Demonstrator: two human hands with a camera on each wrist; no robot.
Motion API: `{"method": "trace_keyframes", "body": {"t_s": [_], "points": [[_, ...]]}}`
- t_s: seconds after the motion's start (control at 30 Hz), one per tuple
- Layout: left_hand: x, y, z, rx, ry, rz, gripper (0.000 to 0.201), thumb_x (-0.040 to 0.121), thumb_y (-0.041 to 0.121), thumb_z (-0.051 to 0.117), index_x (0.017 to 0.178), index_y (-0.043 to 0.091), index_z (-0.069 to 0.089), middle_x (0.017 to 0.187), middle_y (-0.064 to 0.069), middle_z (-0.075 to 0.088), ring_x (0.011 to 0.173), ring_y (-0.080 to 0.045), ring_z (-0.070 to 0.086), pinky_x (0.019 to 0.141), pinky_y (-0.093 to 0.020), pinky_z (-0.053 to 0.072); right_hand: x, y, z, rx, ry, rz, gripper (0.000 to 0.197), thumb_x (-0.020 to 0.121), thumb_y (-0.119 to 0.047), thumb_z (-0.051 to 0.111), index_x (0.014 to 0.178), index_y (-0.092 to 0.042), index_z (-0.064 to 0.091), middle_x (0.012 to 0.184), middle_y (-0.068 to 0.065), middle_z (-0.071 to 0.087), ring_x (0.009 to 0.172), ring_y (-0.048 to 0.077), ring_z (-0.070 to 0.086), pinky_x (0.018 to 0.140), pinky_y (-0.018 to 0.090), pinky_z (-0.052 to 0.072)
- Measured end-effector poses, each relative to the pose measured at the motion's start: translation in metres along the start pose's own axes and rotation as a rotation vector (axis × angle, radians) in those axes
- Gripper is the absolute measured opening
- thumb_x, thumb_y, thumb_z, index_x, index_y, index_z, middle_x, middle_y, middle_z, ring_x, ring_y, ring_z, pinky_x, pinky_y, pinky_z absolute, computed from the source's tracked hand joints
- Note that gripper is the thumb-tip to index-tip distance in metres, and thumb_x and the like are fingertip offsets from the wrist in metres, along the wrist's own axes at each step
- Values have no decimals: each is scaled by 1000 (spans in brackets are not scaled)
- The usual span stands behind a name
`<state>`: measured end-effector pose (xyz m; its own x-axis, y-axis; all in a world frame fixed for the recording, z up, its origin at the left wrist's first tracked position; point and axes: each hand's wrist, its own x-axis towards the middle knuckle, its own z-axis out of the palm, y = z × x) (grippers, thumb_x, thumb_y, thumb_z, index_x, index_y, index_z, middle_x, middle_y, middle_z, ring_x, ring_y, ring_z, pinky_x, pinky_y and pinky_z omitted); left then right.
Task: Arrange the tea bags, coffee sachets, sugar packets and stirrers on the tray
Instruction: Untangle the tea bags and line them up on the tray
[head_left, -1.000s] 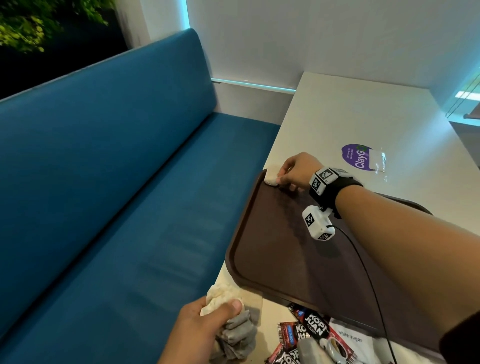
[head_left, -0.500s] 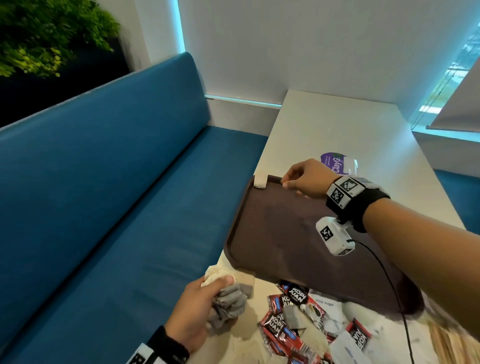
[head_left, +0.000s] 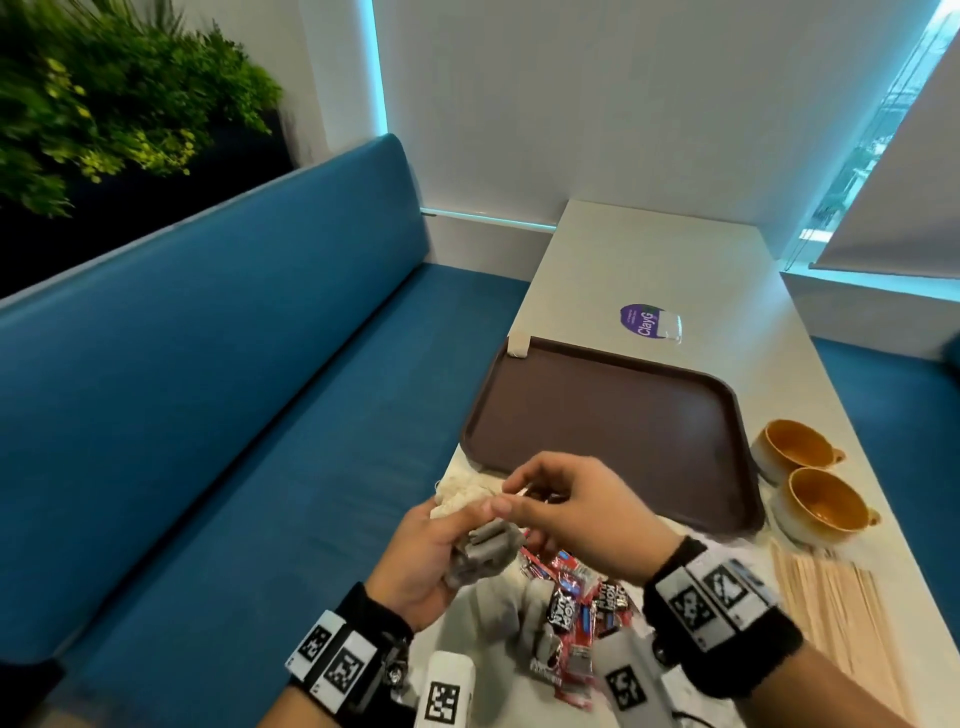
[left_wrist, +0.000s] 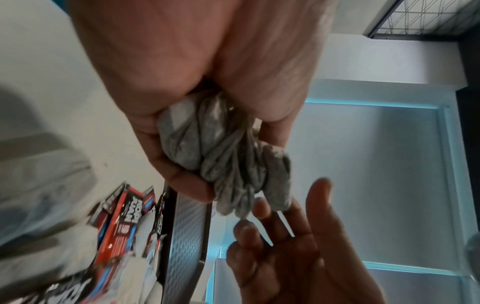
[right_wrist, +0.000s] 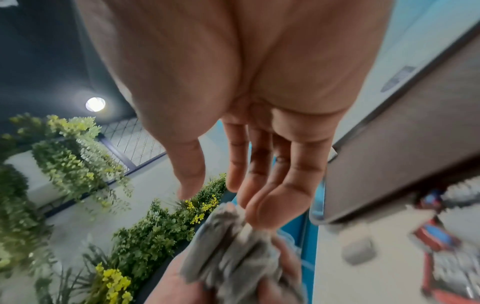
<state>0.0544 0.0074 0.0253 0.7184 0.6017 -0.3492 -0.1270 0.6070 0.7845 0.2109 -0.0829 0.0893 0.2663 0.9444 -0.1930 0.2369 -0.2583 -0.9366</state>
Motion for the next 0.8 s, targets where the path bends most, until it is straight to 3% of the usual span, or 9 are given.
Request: {"method": "trace_keyframes", "body": {"t_s": [0.1,0.17,0.27,0.33,0.47,0.6,0.7,0.8], "points": [[-7,-8,7,-49,44,-20,56,80,24,82,117,-12,62,94,-26,61,66,-28,62,57,-30,48,-12,16,16,166,76,32,35,77,-21,89,100,-6,66,76,11,65,56,24,63,56,40,58],[-9,-13,10,-105,65,-46,67,77,35,86,121,-9,60,105,-29,60,79,-32,60,63,-35,50,-18,25,21,232,123,36,35,76,-12,89,100,-2,66,79,13,63,57,26,63,57,44,60],[-13,-17,15,-116,35,-113,52,96,39,62,125,-5,66,127,-29,66,106,-40,65,95,-49,52,-25,34,23,291,171,54,30,79,-4,85,100,3,66,81,14,61,59,26,65,59,44,62],[-17,-17,17,-104,-29,-161,45,103,38,50,111,3,77,124,-22,70,105,-33,71,109,-53,44,-28,37,26,305,187,56,27,81,-3,83,102,2,66,83,15,61,62,29,66,59,46,63],[-20,-15,15,-49,-77,-165,33,93,24,59,110,0,75,111,-20,73,91,-33,72,90,-45,55,-34,36,28,295,213,41,24,85,-3,79,104,-2,66,85,16,59,58,28,66,52,40,61],[-19,-9,9,5,-101,-121,49,81,11,72,124,-8,62,103,-25,68,85,-36,69,75,-44,59,-36,32,25,176,164,17,14,89,-7,76,102,-8,70,85,13,64,55,25,66,48,32,56],[-16,-5,7,35,-113,-89,54,74,11,74,124,-7,61,101,-26,67,81,-34,69,65,-41,58,-32,29,20,150,183,8,5,93,-8,71,97,-9,73,84,15,68,55,19,63,54,36,58],[-15,-4,8,24,-135,-76,44,73,8,73,115,-2,66,92,-24,66,72,-30,66,61,-38,56,-26,25,19,232,250,24,9,92,-14,74,99,-9,71,87,21,69,56,22,63,54,37,57]]}}
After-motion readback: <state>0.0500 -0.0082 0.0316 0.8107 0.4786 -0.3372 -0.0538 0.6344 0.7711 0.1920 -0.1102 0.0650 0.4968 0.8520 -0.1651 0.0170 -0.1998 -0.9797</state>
